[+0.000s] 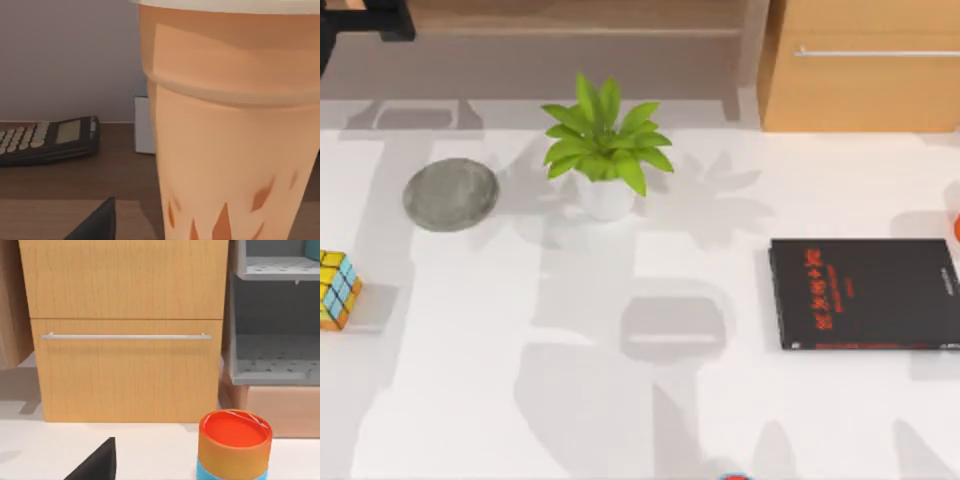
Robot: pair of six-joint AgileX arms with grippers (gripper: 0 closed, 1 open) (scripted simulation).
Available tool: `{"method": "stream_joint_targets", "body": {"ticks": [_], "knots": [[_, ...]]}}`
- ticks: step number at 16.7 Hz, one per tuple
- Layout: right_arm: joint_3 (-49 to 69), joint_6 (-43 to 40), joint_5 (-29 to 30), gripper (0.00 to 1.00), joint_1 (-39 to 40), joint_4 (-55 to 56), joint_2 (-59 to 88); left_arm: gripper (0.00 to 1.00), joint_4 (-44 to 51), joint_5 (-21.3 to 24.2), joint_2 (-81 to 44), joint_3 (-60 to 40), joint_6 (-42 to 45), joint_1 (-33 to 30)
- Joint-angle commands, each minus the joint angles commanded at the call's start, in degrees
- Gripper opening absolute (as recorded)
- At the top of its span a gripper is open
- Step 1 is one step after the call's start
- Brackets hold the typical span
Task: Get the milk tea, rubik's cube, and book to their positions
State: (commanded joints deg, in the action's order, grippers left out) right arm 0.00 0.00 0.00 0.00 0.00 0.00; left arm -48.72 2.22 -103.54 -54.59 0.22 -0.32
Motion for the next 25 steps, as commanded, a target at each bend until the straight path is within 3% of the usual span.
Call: {"method": "stream_joint_targets", "body": {"ticks": [9,14,25], "knots": [[0.0,0.0,0.0,1.0,0.0,0.0,0.0,1.0,5.62,-0.18,-13.43,-19.43,-0.07,-0.45],[0.0,0.0,0.0,1.0,0.0,0.0,0.0,1.0,6.16,-0.2,-14.47,-20.88,-0.08,-0.49],[0.0,0.0,0.0,1.0,0.0,0.0,0.0,0.17,6.16,-0.2,-14.47,-20.88,-0.08,-0.49]]}}
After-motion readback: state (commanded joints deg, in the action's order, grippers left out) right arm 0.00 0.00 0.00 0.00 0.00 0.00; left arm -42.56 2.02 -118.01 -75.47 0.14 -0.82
